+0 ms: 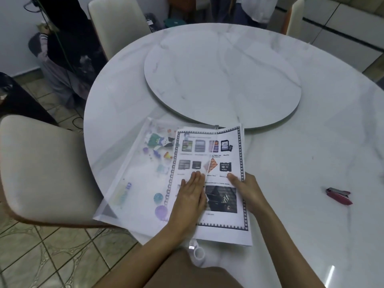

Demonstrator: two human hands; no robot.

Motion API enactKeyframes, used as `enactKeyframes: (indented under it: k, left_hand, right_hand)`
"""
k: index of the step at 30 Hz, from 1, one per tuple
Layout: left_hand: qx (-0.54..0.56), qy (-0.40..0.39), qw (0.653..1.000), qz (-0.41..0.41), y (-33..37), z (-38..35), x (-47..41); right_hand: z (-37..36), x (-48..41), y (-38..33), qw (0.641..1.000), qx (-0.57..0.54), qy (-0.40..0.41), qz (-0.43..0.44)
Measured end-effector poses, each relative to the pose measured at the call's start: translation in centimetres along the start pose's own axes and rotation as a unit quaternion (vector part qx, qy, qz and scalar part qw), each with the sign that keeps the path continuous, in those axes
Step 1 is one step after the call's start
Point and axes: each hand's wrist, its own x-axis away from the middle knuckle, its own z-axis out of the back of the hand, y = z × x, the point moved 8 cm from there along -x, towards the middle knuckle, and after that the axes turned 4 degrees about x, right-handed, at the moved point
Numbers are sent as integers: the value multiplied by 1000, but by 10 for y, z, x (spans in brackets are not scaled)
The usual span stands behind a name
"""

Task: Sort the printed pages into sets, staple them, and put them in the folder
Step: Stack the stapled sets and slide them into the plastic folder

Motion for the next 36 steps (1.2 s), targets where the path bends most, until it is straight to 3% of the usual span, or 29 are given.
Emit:
enactKeyframes:
  k: [3,6,9,11,13,17,21,28,33,36]
  left_hand:
    - [89,43,995,31,-4,21,-4]
    - [154,155,969,116,-37,70,-3]
    - [59,256,935,239,-98,124,9]
    - [21,253,907,335,-138,145,22]
    - [11,223,902,370,-158,150,30]
    - [1,191,926,326,-153,143,27]
    - [23,209,931,300,-137,137,34]
    - [67,213,934,278,-123,125,49]
    - [70,202,939,268,-121,113,52]
    - [63,177,947,260,-123,107,54]
  right_hand:
    - [-11,-4,1,1000,-13,0,-2]
    - [-12,-4,8,999,-50,0,-21]
    - [-3,-4,24,996,-60,12,-62]
    - [-1,-4,31,996,-57,11,-73]
    - [-3,-5,33,995,-68,8,-73]
    - [-19,-9,29,990,-117,-29,-70]
    - [-49,-7,19,979,-155,-106,-76]
    - [-71,-3,25,915,-304,-221,-144]
    - [-87,4,27,904,-289,-282,-141]
    - [-85,2,25,919,-258,-271,-125]
